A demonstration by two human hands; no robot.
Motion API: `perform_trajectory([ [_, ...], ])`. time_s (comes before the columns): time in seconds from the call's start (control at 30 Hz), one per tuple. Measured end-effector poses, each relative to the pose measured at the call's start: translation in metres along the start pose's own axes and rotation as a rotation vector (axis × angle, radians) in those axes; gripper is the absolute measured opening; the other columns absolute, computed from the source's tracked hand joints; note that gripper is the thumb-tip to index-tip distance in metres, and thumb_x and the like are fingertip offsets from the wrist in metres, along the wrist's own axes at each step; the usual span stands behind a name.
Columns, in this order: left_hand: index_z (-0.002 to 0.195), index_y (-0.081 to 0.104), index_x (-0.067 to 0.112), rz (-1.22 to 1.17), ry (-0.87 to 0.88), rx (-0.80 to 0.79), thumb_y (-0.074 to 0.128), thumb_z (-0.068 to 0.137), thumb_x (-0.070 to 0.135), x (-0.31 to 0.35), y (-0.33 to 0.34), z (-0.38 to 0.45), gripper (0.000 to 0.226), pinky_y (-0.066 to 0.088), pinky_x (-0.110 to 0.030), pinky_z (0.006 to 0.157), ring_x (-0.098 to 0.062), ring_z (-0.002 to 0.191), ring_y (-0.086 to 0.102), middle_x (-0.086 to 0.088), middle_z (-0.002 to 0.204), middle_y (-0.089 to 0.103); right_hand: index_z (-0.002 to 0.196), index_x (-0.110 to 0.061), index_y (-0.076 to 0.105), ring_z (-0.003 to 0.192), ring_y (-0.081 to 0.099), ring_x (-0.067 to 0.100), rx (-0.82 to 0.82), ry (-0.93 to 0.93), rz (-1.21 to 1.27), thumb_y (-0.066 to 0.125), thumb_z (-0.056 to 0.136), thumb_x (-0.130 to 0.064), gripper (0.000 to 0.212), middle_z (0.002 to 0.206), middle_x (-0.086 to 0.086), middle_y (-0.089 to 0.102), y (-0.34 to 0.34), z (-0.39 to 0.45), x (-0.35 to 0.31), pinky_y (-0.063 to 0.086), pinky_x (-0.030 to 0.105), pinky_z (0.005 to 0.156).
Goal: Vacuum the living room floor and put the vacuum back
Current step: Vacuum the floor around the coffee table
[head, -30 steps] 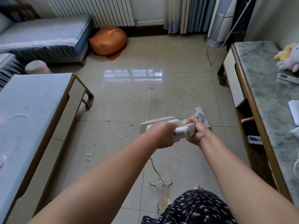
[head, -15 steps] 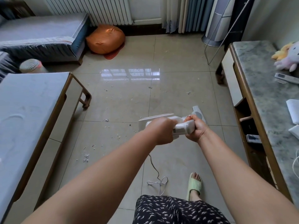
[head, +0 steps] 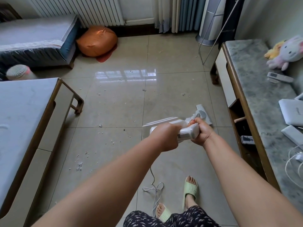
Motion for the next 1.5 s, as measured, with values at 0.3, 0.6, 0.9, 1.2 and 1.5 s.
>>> perform_trajectory([
  [0.3,0.106,0.060,0.025,-0.031,0.016,0.005,0.059,0.082,0.016,0.028,0.002,0.039,0.025,0.037,-0.029,0.064,-0.031,0.090,0.060,-0.006,0.097,0.066,0.057,-0.015,0.046,0.036,0.050,0.004,0.022,-0.032,0.014,0.059,0.077,-0.010,0.024,0.046,-0.007,0.050,-0.014,0.005,-0.048,0.048,0.015,0.043],
  [0.6,0.102,0.058,0.027,-0.046,0.022,0.061,0.062,0.085,0.027,0.020,-0.008,0.024,0.017,0.038,-0.029,0.062,-0.030,0.084,0.059,0.001,0.083,0.058,0.061,-0.015,0.046,0.034,0.050,0.004,0.048,-0.017,0.033,0.051,0.090,-0.016,0.029,0.044,-0.006,0.051,0.000,0.002,-0.038,0.047,0.016,0.040],
  [0.9,0.109,0.061,0.025,-0.044,0.003,0.138,0.061,0.082,0.019,0.003,-0.007,0.001,0.027,0.037,-0.028,0.062,-0.030,0.088,0.061,-0.005,0.097,0.067,0.056,-0.014,0.045,0.035,0.047,0.002,0.009,-0.013,-0.026,0.050,0.083,-0.011,0.028,0.044,-0.007,0.049,0.014,0.009,-0.017,0.045,0.013,0.044],
  [1.2,0.109,0.061,0.023,-0.067,-0.039,0.085,0.060,0.080,0.014,0.013,0.002,0.042,0.031,0.040,-0.031,0.062,-0.032,0.086,0.061,-0.008,0.095,0.067,0.063,-0.017,0.042,0.035,0.048,0.003,0.009,-0.026,-0.082,0.054,0.061,-0.008,0.015,0.044,-0.007,0.049,0.010,0.034,-0.054,0.046,0.014,0.043],
  [1.5,0.114,0.060,0.023,-0.058,-0.039,0.088,0.058,0.081,0.014,0.026,-0.008,0.099,0.034,0.037,-0.029,0.062,-0.031,0.087,0.061,-0.007,0.097,0.067,0.062,-0.017,0.042,0.037,0.047,0.001,0.015,-0.030,-0.068,0.055,0.062,-0.008,0.016,0.046,-0.008,0.048,0.014,0.052,-0.108,0.046,0.013,0.048],
])
Point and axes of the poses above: each hand's wrist, its own z-axis towards the middle knuckle, its own y-axis out of the palm, x = y × z, the point moved 5 cm from there along z, towards the middle knuckle
